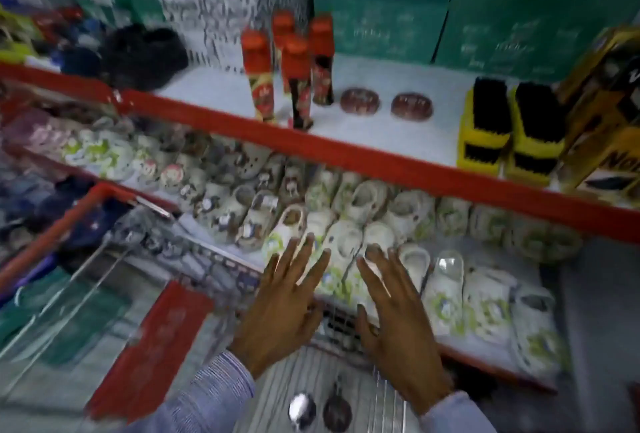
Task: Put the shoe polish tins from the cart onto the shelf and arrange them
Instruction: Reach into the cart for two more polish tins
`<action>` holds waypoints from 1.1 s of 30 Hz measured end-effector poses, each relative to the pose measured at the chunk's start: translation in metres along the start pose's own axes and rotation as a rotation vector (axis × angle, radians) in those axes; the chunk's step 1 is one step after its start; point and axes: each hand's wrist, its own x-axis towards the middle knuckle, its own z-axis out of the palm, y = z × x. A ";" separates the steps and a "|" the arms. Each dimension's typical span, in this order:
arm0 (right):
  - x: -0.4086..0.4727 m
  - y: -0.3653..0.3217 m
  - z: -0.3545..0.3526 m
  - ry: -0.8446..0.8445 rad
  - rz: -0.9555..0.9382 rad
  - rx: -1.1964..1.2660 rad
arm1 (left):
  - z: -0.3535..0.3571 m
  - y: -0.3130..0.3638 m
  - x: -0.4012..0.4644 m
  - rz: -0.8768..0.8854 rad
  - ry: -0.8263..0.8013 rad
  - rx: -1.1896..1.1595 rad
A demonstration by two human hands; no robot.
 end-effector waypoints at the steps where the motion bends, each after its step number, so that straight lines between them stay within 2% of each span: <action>1: -0.015 0.005 0.022 -0.062 0.039 -0.007 | 0.021 -0.006 -0.019 -0.051 -0.076 -0.001; 9: -0.120 0.043 0.204 -0.497 0.243 -0.081 | 0.179 -0.041 -0.119 -0.328 -0.644 -0.104; 13: -0.148 0.066 0.278 -0.775 0.358 -0.139 | 0.239 -0.047 -0.140 -0.375 -0.842 -0.134; 15: -0.149 0.071 0.297 -0.854 0.426 -0.168 | 0.265 -0.055 -0.146 -0.378 -0.906 -0.130; 19: -0.143 0.075 0.324 -0.886 0.526 -0.219 | 0.302 -0.062 -0.153 -0.321 -0.956 -0.161; 25: -0.146 0.082 0.337 -0.854 0.524 -0.275 | 0.328 -0.063 -0.153 -0.278 -0.950 -0.130; 30: -0.122 0.072 0.302 -0.830 0.546 -0.213 | 0.272 -0.057 -0.128 -0.314 -0.830 -0.141; 33: -0.088 0.050 0.249 -0.723 0.543 -0.066 | 0.208 -0.058 -0.105 -0.381 -0.745 -0.194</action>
